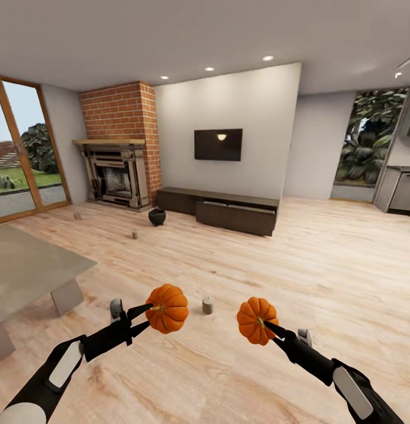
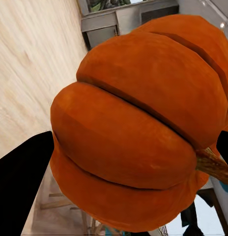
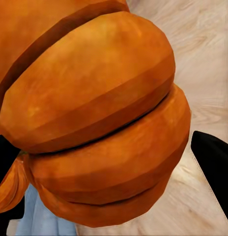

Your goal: Place each of the two pumpkins and all three candles from the living room inside a cabinet in the living room (use any cabinet), then make sure every cabinet is closed, and position the cauldron so it is next to a table in the living room.

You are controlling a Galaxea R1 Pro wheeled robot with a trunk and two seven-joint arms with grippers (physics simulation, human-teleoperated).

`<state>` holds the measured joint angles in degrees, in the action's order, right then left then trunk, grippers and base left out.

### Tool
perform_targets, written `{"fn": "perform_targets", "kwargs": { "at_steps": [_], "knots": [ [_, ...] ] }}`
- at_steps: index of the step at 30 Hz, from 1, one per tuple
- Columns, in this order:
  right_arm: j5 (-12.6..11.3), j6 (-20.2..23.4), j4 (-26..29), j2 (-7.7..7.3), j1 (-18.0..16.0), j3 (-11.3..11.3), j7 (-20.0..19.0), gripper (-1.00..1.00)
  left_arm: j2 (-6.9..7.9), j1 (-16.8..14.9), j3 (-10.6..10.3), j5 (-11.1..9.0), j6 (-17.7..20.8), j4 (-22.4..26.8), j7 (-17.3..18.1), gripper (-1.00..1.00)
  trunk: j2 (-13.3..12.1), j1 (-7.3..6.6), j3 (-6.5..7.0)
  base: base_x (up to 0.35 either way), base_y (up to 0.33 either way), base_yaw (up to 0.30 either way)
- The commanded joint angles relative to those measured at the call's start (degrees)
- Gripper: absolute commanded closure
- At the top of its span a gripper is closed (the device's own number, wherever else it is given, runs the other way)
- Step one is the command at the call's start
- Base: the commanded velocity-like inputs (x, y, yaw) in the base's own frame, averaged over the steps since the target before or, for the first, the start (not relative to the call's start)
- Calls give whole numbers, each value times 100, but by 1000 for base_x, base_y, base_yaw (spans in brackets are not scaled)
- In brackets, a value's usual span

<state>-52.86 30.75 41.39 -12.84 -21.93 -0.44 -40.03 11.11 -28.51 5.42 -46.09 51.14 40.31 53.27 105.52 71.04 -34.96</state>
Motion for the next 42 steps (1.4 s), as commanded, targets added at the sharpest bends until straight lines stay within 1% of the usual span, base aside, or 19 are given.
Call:
{"fn": "perform_targets", "kwargs": {
  "at_steps": [1,32,42],
  "knots": [
    [-66,54,1,0,-7,-8,13,100,-1,-3,12,-49,48,6,8,100,-38,-23,16,0,0,-288],
    [-66,54,1,1,-11,-8,13,100,1,-5,12,-27,45,-5,-12,100,-1282,-704,679,0,0,-288],
    [-66,85,1,0,-9,-8,13,100,1,-6,11,-28,23,3,-3,100,-1282,-704,715,0,0,-287]
  ]
}}
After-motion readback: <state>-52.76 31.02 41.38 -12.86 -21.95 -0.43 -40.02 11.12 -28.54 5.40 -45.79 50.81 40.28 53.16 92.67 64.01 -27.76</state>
